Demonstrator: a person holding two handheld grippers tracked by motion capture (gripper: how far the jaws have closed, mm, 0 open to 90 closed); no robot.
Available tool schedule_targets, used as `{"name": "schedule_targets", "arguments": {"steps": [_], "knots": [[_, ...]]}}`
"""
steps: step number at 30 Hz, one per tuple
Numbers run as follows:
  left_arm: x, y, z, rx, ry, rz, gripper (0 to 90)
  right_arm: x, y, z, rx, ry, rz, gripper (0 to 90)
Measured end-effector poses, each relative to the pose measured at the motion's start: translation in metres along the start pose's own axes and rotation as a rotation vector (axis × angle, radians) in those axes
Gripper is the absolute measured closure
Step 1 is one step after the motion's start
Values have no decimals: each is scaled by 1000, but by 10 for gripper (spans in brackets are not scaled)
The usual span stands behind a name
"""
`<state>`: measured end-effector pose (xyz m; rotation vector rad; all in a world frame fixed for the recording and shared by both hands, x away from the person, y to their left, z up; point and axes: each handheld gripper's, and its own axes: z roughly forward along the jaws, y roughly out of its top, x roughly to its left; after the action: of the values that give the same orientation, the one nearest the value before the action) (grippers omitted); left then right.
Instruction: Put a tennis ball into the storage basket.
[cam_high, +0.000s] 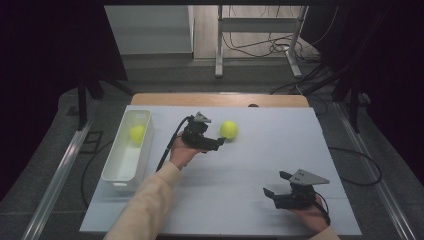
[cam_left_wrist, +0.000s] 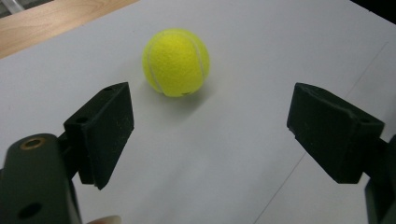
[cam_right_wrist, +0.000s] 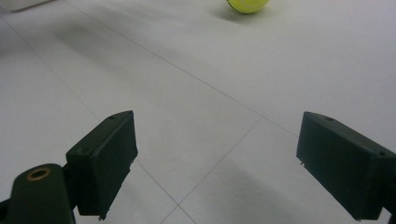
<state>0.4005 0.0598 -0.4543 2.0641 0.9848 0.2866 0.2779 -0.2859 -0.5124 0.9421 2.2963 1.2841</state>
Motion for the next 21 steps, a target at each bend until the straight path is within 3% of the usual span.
{"name": "schedule_targets", "arguments": {"steps": [21], "knots": [[6, 10, 35, 40, 25, -17, 152, -1, 3, 6, -2, 10, -3, 126]]}}
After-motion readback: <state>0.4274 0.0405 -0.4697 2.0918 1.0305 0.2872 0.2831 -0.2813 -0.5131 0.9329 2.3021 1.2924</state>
